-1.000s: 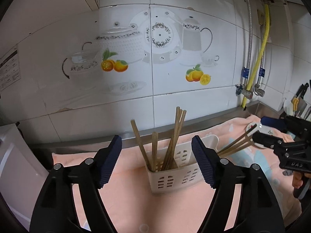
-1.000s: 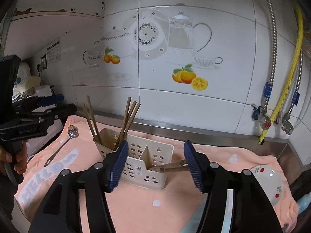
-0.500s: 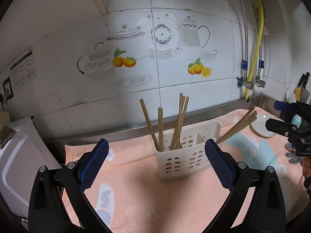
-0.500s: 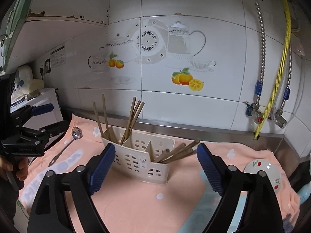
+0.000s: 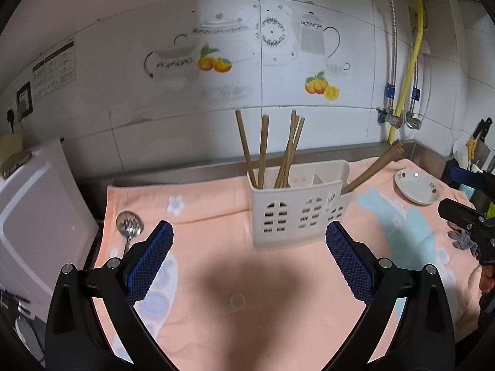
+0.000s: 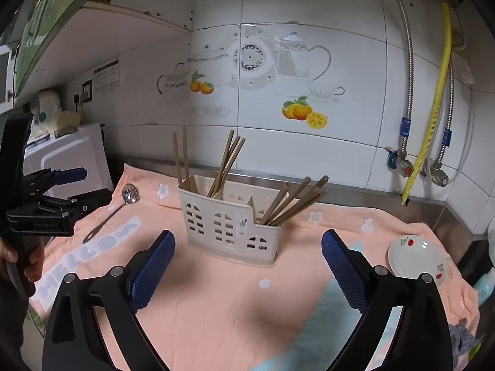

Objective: Organize utensils

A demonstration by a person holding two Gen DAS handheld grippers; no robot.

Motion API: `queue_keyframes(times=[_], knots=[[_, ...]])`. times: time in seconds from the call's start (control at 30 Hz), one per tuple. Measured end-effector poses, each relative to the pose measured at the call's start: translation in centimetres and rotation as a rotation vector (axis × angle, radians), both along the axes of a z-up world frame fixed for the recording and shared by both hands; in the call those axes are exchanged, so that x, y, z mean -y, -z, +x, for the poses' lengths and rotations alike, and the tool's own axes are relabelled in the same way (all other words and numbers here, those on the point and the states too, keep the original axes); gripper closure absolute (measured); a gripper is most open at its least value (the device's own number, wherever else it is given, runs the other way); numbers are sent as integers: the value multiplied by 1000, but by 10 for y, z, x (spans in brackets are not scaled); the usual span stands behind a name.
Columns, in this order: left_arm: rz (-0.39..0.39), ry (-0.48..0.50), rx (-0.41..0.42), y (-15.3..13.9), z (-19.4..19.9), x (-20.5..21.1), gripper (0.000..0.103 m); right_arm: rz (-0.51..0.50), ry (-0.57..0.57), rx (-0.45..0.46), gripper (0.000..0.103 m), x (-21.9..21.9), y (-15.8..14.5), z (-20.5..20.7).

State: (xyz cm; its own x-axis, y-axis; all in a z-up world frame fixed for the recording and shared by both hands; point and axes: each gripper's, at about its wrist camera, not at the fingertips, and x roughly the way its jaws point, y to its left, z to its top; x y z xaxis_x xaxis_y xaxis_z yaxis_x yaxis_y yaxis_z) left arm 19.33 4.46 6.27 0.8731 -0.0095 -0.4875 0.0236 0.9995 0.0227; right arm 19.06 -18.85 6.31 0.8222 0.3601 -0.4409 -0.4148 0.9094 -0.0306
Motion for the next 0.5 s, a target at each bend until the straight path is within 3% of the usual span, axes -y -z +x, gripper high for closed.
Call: queue_keyframes(times=[0.5], knots=[[-15, -47, -60, 32, -39, -2, 5, -6, 8, -82, 8, -3, 34, -31]])
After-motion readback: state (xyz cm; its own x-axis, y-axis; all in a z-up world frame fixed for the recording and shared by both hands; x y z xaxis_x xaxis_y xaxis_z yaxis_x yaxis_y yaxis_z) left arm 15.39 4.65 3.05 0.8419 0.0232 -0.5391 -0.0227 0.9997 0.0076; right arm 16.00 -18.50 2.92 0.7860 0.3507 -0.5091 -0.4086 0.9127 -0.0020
